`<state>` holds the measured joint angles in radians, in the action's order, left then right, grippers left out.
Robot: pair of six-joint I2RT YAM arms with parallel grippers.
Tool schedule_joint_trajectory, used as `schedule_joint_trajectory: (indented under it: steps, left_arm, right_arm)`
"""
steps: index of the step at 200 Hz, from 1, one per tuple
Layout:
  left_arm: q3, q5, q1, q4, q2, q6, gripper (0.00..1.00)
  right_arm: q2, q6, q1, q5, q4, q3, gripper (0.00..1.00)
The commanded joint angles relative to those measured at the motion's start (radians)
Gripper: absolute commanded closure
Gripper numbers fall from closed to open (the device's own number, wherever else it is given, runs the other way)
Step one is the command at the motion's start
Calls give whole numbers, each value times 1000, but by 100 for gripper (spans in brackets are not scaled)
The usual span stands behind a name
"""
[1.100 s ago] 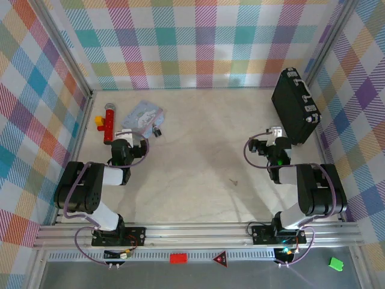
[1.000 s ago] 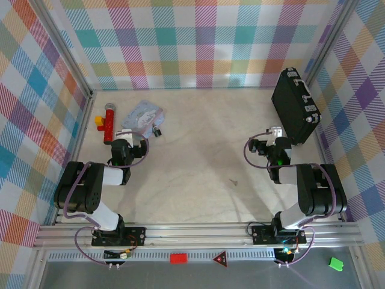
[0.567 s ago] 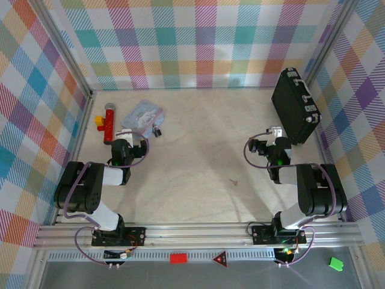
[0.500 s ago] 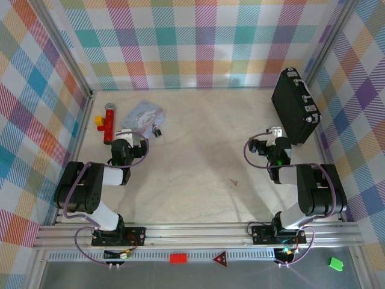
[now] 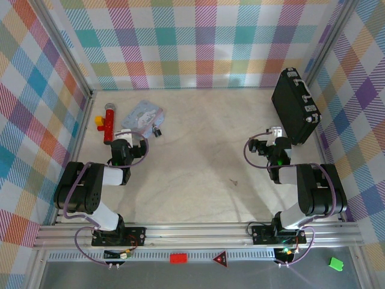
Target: Unlock a padlock with a key
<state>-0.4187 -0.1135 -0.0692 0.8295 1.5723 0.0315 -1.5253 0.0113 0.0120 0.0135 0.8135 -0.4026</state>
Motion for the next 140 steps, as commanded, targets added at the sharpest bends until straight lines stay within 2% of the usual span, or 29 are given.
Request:
schedule_joint_trajectory:
  steps: [1, 14, 25, 51, 75, 86, 106, 118, 124, 140]
  left_arm:
    - [57, -35, 3, 59, -65, -22, 0]
    - [111, -59, -4, 111, -124, -22, 0]
    - [130, -100, -15, 68, -204, -35, 0]
    - [35, -96, -24, -339, -435, -122, 0]
    - [-33, -68, -28, -540, -574, -235, 0]
    - [-84, -110, -27, -662, -625, -347, 0]
    - [-253, -254, -28, -1036, -663, -554, 0]
    - [-354, -298, -28, -1248, -655, -633, 0]
    - [-399, -307, -24, -1334, -646, -679, 0]
    - [-474, -178, -17, -1399, -625, -636, 0]
  right_arm:
    - [-6, -6, -7, -38, 5, -12, 1]
    - [9, -22, -8, -79, -26, -22, 1]
    - [34, -30, -6, -96, -48, -25, 1]
    - [153, -47, 9, -109, -159, -28, 1]
    - [337, 19, 23, -141, -410, -108, 1]
    - [413, 88, 23, -172, -492, -155, 1]
    - [541, 193, 23, -215, -653, -251, 1]
    - [606, 264, 23, -178, -748, -307, 1]
    - [634, 331, 22, -117, -802, -336, 1]
    - [690, 591, 22, 117, -999, -390, 1]
